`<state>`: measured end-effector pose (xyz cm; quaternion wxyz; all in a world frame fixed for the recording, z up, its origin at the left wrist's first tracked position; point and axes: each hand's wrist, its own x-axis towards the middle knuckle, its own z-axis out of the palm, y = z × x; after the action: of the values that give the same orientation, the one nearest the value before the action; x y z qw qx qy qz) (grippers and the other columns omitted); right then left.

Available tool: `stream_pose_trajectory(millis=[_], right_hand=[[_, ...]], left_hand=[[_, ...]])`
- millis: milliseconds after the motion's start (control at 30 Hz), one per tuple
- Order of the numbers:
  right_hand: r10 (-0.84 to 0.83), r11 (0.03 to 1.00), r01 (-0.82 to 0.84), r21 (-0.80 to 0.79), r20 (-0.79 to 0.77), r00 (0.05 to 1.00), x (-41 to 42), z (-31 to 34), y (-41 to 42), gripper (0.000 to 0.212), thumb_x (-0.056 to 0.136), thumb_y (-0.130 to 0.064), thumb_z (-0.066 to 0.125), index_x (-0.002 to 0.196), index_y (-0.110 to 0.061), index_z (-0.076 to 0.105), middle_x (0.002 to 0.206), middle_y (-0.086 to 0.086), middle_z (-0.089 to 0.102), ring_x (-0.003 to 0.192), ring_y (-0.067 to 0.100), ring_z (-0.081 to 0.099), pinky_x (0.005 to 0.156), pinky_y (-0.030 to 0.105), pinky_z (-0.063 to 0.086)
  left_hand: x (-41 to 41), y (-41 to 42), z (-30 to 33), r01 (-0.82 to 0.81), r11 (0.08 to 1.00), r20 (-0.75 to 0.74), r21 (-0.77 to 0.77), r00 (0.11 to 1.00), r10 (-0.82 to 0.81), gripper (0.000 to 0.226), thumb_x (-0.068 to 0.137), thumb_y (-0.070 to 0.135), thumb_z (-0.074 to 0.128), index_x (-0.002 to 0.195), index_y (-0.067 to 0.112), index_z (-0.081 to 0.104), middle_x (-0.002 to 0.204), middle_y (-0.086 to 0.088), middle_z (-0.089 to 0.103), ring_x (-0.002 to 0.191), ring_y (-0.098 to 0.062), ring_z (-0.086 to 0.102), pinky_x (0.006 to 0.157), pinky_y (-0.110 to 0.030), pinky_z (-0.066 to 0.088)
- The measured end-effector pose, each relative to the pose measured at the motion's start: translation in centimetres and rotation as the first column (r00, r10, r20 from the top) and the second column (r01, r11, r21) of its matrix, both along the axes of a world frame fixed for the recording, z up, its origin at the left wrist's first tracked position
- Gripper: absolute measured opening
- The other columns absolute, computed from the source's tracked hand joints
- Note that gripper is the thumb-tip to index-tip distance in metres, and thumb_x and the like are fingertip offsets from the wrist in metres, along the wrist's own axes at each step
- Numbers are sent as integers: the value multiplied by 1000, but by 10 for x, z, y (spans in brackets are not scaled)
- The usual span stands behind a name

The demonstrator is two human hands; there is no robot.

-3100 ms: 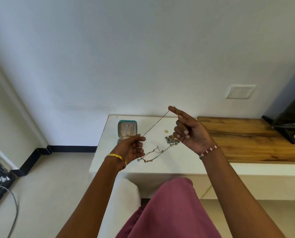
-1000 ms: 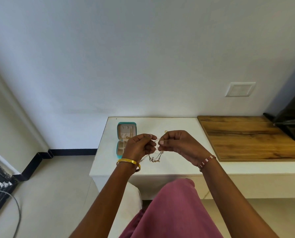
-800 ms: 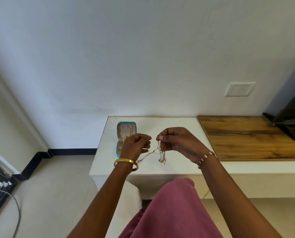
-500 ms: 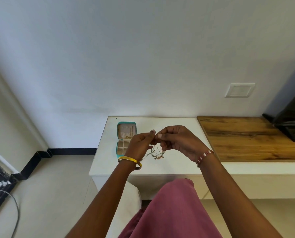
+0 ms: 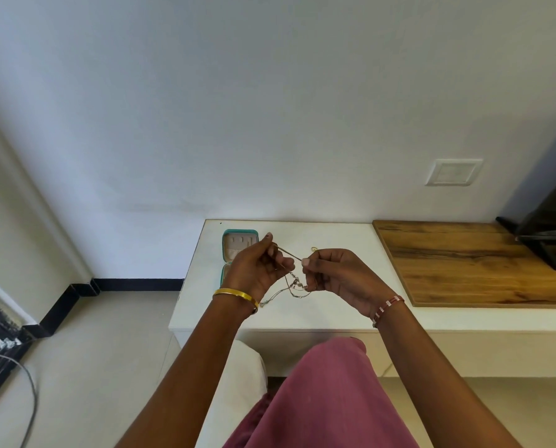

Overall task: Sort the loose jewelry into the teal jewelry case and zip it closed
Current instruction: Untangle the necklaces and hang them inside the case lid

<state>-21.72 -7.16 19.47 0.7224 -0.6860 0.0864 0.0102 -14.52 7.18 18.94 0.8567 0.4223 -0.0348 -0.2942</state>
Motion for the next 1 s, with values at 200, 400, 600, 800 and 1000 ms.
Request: stream_pose_trajectory(millis=[200, 400, 600, 800, 1000], right_hand=[[-21, 996, 18, 91, 31, 999, -3, -7, 0, 21, 87, -7, 56, 67, -10, 64, 61, 2, 58, 55, 13, 53, 67, 29, 49], [27, 998, -32, 57, 86, 996, -1, -3, 5, 14, 89, -5, 52, 88, -2, 65, 41, -7, 38, 44, 10, 37, 69, 27, 51], [-31, 968, -16, 251, 182, 983, 7, 2, -1, 17, 86, 0, 51, 72, -3, 61, 58, 6, 60, 57, 20, 59, 85, 41, 51], [-82, 976, 44, 214, 171, 982, 9, 3, 3, 25, 89, 1, 46, 70, -2, 62, 46, 1, 50, 41, 13, 43, 72, 37, 54], [-58, 997, 52, 56, 109, 992, 11, 0, 9, 16, 90, -3, 51, 86, -3, 66, 40, -2, 40, 37, 10, 34, 55, 26, 49]], left_hand=[[-5, 0, 0, 24, 998, -78, -58, 997, -29, 30, 93, 21, 41, 66, 10, 51, 41, 3, 44, 35, -10, 42, 45, -18, 47], [-7, -1, -8, 85, 996, -28, -6, 996, -85, 28, 93, 13, 39, 73, 8, 56, 42, 4, 42, 28, -3, 28, 35, -11, 27], [-2, 4, -9, 86, 974, 152, 210, 981, -120, 28, 93, 11, 42, 73, 10, 61, 45, 4, 45, 29, -3, 26, 36, -12, 26], [-3, 5, -7, 50, 980, 169, 193, 982, -84, 27, 93, 12, 43, 72, 9, 60, 45, 4, 46, 30, -4, 29, 38, -13, 30], [0, 6, -12, 33, 970, 188, 241, 979, -80, 26, 93, 11, 42, 73, 11, 59, 44, 4, 47, 31, -5, 32, 40, -14, 33]])
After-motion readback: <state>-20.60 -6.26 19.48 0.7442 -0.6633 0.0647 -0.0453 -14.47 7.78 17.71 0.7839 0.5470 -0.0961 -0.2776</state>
